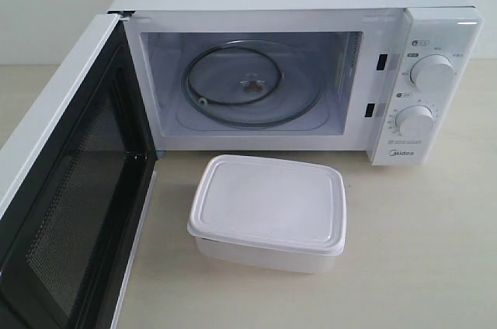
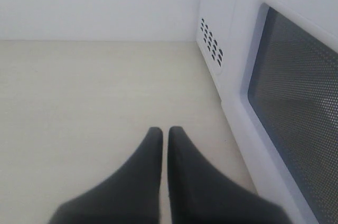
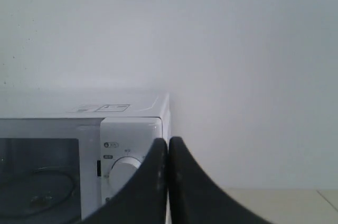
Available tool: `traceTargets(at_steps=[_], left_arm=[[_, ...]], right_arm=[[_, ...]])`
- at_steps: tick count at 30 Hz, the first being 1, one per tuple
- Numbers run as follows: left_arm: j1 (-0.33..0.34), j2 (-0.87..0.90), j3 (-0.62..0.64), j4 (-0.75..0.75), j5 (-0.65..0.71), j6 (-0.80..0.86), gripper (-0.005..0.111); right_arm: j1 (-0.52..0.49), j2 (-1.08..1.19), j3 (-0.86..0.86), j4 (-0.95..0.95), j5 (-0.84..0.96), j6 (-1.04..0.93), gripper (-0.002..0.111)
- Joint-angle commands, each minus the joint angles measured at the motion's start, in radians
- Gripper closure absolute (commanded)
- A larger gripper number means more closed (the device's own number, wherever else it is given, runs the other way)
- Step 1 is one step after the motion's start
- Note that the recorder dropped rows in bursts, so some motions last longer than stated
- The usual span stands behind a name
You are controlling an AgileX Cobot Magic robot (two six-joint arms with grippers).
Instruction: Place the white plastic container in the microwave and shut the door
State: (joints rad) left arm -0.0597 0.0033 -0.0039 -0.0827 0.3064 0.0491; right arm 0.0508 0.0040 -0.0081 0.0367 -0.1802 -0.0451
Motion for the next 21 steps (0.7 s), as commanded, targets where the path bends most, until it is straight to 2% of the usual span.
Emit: traceTargets(at_steps=[1, 9, 21], left_arm=[[0.004, -0.003, 0.004, -0.003, 0.000, 0.004, 0.102], [0.004, -0.003, 0.004, -0.003, 0.000, 0.004, 0.102], [0.004, -0.003, 0.004, -0.003, 0.000, 0.004, 0.102]], right_arm=[[-0.006, 0.045, -0.076, 0.002, -0.019, -0.095, 0.109], [-0.006, 0.369, -0.162, 0.002, -0.144, -0.147, 0.109], [-0.006, 0.378, -0.162, 0.002, -0.150, -0.084, 0.109]])
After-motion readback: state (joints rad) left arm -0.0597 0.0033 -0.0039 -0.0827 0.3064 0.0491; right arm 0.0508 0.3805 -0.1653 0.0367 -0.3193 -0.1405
